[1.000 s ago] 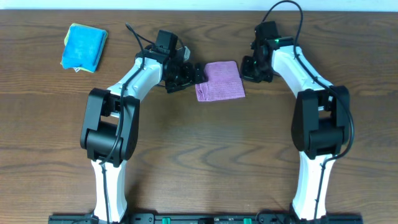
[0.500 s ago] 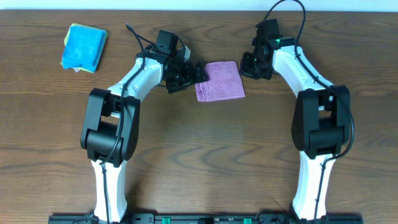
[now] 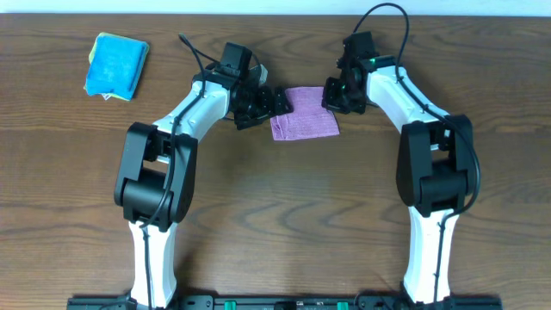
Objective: Fold the cloth
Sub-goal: 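Grasp the folded pink bundle with both grippers, then carry the folded pink cloth with the left gripper onto the blue stack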
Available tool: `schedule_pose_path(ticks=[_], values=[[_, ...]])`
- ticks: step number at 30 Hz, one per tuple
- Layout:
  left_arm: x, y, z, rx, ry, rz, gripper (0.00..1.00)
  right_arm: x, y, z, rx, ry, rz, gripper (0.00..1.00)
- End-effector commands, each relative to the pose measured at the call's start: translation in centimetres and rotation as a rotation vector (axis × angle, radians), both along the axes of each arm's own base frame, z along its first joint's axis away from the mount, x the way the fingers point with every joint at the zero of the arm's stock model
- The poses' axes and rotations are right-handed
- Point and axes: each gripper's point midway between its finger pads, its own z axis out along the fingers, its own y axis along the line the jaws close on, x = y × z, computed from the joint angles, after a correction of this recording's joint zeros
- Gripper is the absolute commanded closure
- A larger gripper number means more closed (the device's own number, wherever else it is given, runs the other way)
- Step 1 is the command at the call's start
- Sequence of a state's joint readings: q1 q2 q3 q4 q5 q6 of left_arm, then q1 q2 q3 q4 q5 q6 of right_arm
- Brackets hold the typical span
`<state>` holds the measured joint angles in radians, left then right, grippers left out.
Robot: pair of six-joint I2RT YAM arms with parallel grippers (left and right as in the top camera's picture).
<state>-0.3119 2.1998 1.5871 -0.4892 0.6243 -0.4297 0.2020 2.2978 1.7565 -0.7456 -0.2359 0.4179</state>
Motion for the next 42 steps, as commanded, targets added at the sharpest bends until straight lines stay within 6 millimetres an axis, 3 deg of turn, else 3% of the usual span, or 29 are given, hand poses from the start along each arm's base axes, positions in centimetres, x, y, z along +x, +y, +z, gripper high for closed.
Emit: schedule_pose_path(ticks=[1, 10, 12, 13, 14, 16, 18, 21, 24, 27, 29, 32, 34, 37, 39, 42], values=[[-1.2, -0.5, -2.5, -0.025, 0.090, -0.003, 0.03, -0.7, 1.3, -0.8, 0.023, 0.029, 0.011, 0.98], [-1.6, -0.9, -3.5, -0.053, 0.140, 0.008, 0.00, -1.3, 3.0, -0.6, 0.063, 0.038, 0.045, 0.99], [-1.7, -0.9, -3.5, -0.055, 0.148, 0.013, 0.16, -1.4, 3.3, -0.6, 0.063, 0.038, 0.052, 0.98], [-1.8, -0.9, -3.6, -0.054, 0.152, 0.013, 0.32, -1.4, 3.5, -0.6, 0.063, 0.038, 0.055, 0.99], [-1.8, -0.9, -3.6, -0.053, 0.155, 0.013, 0.40, -1.4, 3.5, -0.6, 0.063, 0.038, 0.057, 0.98], [-2.0, -0.8, -3.6, -0.050, 0.161, 0.014, 0.73, -1.4, 3.6, -0.6, 0.064, 0.035, 0.058, 0.99], [-2.0, -0.8, -3.6, -0.050, 0.162, 0.013, 0.94, -1.4, 3.6, -0.6, 0.064, 0.035, 0.058, 0.99], [-1.8, -0.6, -3.6, -0.050, 0.160, 0.017, 0.94, -1.3, 3.0, -0.3, 0.061, 0.039, 0.052, 0.98], [-0.9, 0.1, -3.1, -0.069, 0.144, 0.035, 0.94, -0.8, 1.6, 1.2, 0.054, 0.028, 0.064, 0.99], [1.3, 1.1, -1.2, -0.103, 0.083, 0.062, 0.94, -0.3, 0.2, 3.3, 0.045, 0.010, 0.074, 0.98], [3.6, 2.3, 1.3, -0.123, 0.014, 0.093, 0.94, 0.0, -0.6, 4.7, 0.039, 0.001, 0.077, 0.99], [7.5, 4.8, 6.5, -0.168, -0.107, 0.151, 0.94, 0.0, -0.9, 6.2, 0.035, -0.008, 0.090, 0.98], [10.1, 7.8, 11.0, -0.198, -0.202, 0.218, 0.94, -0.1, -0.8, 6.7, 0.033, -0.012, 0.103, 0.99], [12.4, 12.7, 15.4, -0.223, -0.276, 0.333, 0.94, -0.5, -0.7, 6.8, 0.031, -0.004, 0.110, 0.99], [13.4, 17.1, 17.6, -0.241, -0.307, 0.434, 0.94, -0.8, -0.7, 6.8, 0.030, 0.011, 0.110, 0.98], [13.8, 25.2, 19.2, -0.281, -0.304, 0.615, 0.94, -1.3, -0.8, 6.7, 0.027, 0.033, 0.111, 0.99]])
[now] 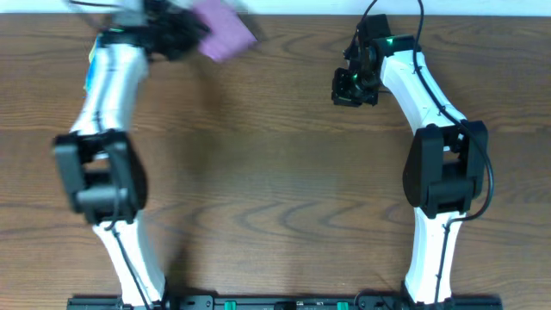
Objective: Fold the cloth
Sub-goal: 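Carry the folded pink cloth with the left gripper onto the blue stack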
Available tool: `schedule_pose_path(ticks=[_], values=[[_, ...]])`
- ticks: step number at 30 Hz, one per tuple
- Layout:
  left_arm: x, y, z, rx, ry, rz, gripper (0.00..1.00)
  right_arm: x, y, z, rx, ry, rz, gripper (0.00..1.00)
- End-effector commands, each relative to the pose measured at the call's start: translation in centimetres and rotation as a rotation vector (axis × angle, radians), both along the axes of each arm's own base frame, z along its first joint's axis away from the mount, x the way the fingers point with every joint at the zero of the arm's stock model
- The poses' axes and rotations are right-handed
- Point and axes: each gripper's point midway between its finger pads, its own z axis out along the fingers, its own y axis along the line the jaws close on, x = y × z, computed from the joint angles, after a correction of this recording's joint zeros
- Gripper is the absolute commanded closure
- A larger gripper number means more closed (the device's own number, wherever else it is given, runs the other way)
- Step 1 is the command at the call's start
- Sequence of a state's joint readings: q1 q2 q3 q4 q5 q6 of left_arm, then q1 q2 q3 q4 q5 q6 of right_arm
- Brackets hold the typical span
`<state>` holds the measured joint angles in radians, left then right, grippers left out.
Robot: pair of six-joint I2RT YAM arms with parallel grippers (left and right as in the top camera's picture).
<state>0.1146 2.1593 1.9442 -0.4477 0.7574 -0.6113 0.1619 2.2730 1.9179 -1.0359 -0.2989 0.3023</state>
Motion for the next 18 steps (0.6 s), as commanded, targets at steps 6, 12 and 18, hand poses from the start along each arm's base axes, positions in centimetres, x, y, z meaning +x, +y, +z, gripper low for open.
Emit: schedule_pose_path(ticks=[6, 12, 18], values=[[-2.1, 17.4, 2.4, -0.175, 0.033, 0.323, 0.94, 0.1, 0.6, 1.9, 0.006, -0.040, 0.039, 0.99], [-3.4, 20.2, 0.7, -0.230, 0.088, 0.401, 0.94, 0.1, 1.5, 2.1, 0.020, -0.051, 0.055, 0.98], [-1.7, 20.1, -0.4, -0.308, 0.003, 0.423, 0.94, -0.5, 3.1, 2.1, 0.031, -0.042, 0.086, 0.98]])
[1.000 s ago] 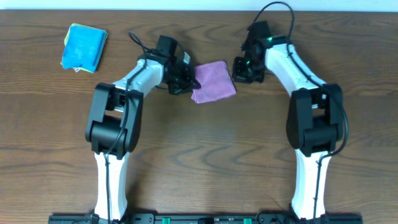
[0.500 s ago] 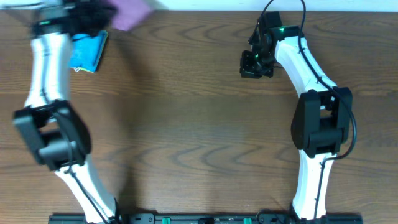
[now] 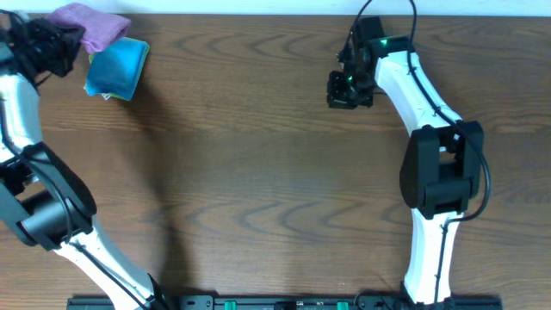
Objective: Fold the cloth
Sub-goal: 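Carry the folded pink cloth with the left gripper onto the blue stack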
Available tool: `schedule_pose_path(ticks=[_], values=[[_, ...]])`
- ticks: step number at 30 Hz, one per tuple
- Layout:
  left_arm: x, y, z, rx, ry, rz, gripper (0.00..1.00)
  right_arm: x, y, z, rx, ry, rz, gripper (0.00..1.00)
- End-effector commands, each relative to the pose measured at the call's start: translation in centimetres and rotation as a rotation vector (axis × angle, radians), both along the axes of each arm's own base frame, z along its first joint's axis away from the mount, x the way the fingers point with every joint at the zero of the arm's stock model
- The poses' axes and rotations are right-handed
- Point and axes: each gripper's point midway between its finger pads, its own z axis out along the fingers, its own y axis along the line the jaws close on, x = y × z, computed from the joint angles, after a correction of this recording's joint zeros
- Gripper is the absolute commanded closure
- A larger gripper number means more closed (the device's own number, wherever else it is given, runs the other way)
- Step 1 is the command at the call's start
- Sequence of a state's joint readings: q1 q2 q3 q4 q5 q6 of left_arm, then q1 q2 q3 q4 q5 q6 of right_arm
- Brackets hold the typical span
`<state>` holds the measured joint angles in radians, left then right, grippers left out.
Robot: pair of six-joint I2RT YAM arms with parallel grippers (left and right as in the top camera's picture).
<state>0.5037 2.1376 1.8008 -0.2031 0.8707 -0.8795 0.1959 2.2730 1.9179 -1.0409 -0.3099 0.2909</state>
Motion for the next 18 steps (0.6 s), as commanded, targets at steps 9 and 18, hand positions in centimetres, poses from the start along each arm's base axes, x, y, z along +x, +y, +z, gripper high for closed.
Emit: schedule_pose_path(ticks=[9, 18], values=[[0.7, 0.6, -2.3, -0.066, -0.027, 0.097, 0.94, -1.6, 2.9, 1.9, 0.015, -0.001, 0.077, 0.98], [1.6, 0.1, -4.6, -0.117, -0.018, 0.093, 0.94, -2.0, 3.6, 1.9, 0.016, 0.012, 0.071, 0.98]])
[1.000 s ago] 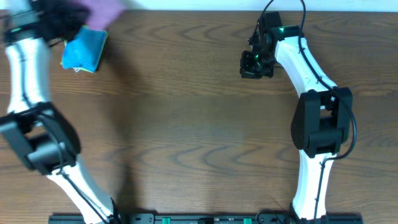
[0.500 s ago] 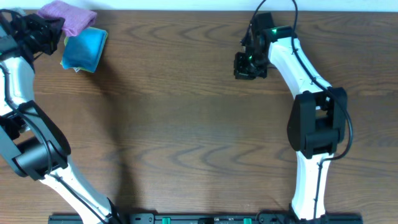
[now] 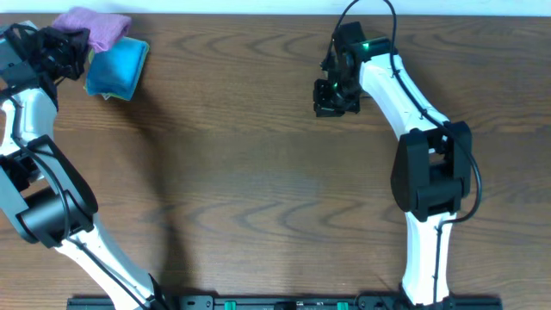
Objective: Fold the cloth
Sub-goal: 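Carry the folded pink cloth with the left gripper onto the blue stack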
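A folded purple cloth (image 3: 96, 26) hangs at the table's far left corner, its edge over the top corner of a folded blue cloth (image 3: 117, 67). My left gripper (image 3: 71, 38) is at the purple cloth's left end and appears shut on it. My right gripper (image 3: 331, 100) hovers over bare wood at the back centre-right, pointing down, with nothing in it; its fingers look apart.
The blue cloth rests on something pale that peeks out at its lower left corner. The brown wooden table (image 3: 275, 189) ends at the far edge just behind both grippers. The arm bases stand at the near edge.
The left gripper and purple cloth have barely shifted, staying over the blue cloth's top left corner. The right gripper has moved a little left and toward the near side.
First the folded purple cloth lay at the back centre between both grippers. Then the left gripper held it in the air at the back left. Later it was over the blue cloth's corner, where it still is, while the right gripper has drifted left.
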Available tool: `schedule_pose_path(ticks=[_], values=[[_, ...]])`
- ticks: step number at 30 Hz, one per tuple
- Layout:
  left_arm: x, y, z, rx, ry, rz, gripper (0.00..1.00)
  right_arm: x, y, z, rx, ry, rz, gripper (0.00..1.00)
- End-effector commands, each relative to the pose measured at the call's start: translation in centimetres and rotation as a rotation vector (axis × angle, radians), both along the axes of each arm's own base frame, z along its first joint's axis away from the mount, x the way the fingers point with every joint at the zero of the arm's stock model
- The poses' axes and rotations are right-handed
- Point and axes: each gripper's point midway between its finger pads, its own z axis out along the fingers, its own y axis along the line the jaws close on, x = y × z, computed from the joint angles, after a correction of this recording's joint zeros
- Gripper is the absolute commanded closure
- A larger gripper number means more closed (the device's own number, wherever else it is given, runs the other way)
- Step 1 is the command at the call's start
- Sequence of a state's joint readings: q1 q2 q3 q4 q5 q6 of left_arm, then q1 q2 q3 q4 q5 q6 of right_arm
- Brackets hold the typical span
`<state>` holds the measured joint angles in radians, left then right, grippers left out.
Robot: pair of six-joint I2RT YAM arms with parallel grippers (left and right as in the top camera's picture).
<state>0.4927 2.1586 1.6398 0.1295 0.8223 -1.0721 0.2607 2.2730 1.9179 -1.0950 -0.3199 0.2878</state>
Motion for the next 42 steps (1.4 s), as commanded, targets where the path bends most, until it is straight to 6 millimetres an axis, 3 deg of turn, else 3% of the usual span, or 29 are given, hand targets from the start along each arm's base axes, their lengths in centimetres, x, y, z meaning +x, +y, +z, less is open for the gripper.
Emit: schedule_pose_path(ticks=[1, 11, 19, 25, 27, 29, 31, 39, 42], values=[[0.3, -0.6, -2.1, -0.047, 0.037, -0.012, 0.95, 0.4, 0.8, 2.0, 0.020, -0.041, 0.002, 0.98], [0.7, -0.5, -2.8, -0.043, 0.023, -0.011, 0.94, 0.5, 0.8, 2.0, 0.021, -0.046, 0.002, 0.99], [0.8, -1.9, -6.1, -0.109, 0.076, -0.059, 0.94, 0.5, 0.8, 2.0, 0.021, -0.048, 0.002, 0.99], [-0.4, -1.2, -7.7, -0.131, 0.148, -0.044, 0.94, 0.4, 0.8, 2.0, 0.021, -0.044, 0.002, 0.99], [-1.0, -0.7, -8.3, -0.154, 0.183, -0.033, 0.83, 0.4, 0.8, 2.0, 0.021, -0.045, 0.002, 0.99], [-1.8, -0.5, -8.9, -0.172, 0.215, -0.037, 0.59, 0.4, 0.9, 2.0, 0.021, -0.046, 0.003, 0.99], [-2.4, -0.6, -9.3, -0.201, 0.243, -0.043, 0.46, 0.5, 1.0, 2.0, 0.022, -0.048, 0.005, 0.98], [-3.7, -1.1, -9.5, -0.241, 0.280, -0.079, 0.35, 0.3, 1.4, 2.0, 0.022, -0.046, 0.011, 0.99], [-4.1, -1.2, -9.0, -0.215, 0.279, -0.091, 0.21, 0.1, 1.9, 2.0, 0.022, -0.047, 0.022, 0.98]])
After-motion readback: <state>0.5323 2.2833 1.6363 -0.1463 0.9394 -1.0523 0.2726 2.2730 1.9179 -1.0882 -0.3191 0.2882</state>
